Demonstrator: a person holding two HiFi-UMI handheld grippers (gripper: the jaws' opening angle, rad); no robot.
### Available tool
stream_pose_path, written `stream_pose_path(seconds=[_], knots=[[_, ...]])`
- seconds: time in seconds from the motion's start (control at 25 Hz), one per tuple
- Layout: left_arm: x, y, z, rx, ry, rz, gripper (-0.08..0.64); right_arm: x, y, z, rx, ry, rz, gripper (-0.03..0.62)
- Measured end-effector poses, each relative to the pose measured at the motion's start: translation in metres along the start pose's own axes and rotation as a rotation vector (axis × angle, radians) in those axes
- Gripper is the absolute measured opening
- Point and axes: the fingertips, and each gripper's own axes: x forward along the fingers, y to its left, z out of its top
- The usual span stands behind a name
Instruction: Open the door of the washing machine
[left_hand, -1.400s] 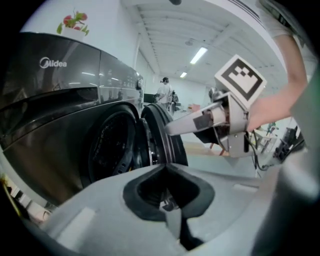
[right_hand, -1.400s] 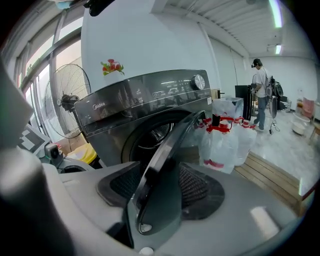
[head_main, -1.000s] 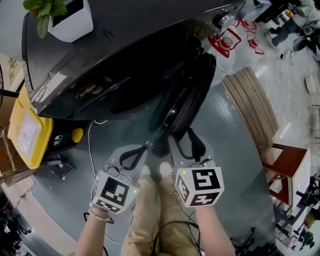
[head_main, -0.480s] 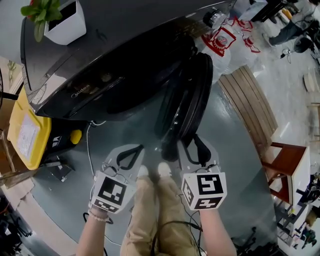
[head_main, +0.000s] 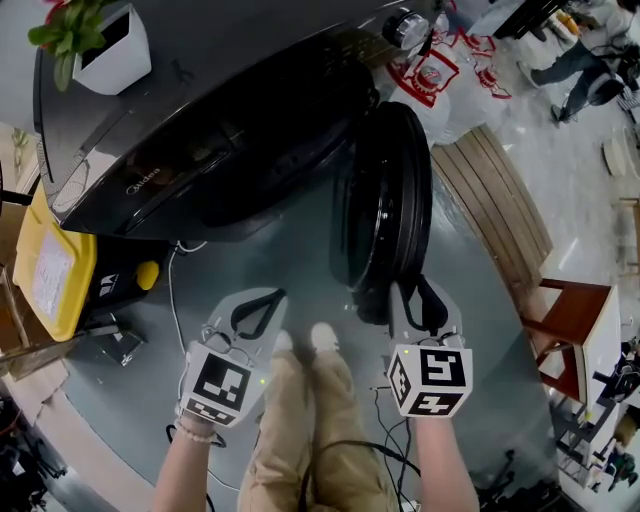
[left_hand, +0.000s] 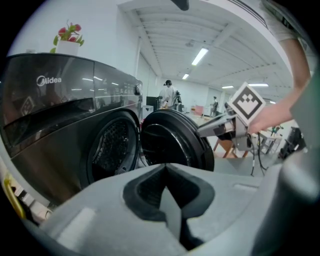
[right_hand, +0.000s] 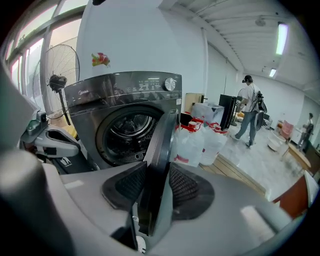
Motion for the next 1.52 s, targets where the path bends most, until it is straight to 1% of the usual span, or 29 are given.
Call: stream_pose_path(seconds=[0.28, 0.48, 0.76, 0.92, 1.12, 1.24, 1.36, 1.44, 1.52], knots=[[0.002, -0.009, 0.005, 0.007, -0.002, -0.008, -0.006, -0.012, -0.049, -0.008, 0.003, 0.000, -0.099, 0.137], [0.005, -0.015, 0.009, 0.010, -0.005, -0.007, -0.006, -0.017, -0.082, -0.010, -0.027, -0.006, -0.179, 0.138], [0.001, -0.019, 0.014, 0.011, -0.013, -0.001, -0.006, -0.020, -0.116, -0.011, -0.066, -0.002, -0.245, 0.138], [-0.005, -0.016, 0.015, 0.004, -0.014, 0.016, -0.006, -0.019, -0.134, -0.010, -0.063, 0.000, -0.281, 0.133], [-0.015, -0.011, 0.017, -0.002, -0.021, 0.047, -0.006, -0.018, -0.154, -0.009, -0.024, -0.009, -0.268, 0.135], [-0.025, -0.007, 0.021, -0.012, -0.027, 0.069, -0.006, -0.022, -0.157, -0.004, -0.082, -0.007, -0.269, 0.135], [-0.040, -0.006, 0.026, -0.026, -0.027, 0.084, -0.006, -0.037, -0.144, 0.008, -0.135, -0.013, -0.254, 0.135], [-0.052, -0.004, 0.033, -0.034, -0.032, 0.104, -0.006, -0.046, -0.126, 0.019, -0.164, -0.020, -0.210, 0.135], [-0.067, 0.000, 0.043, -0.048, -0.045, 0.129, -0.006, -0.053, -0.100, 0.029, -0.194, -0.028, -0.133, 0.123]])
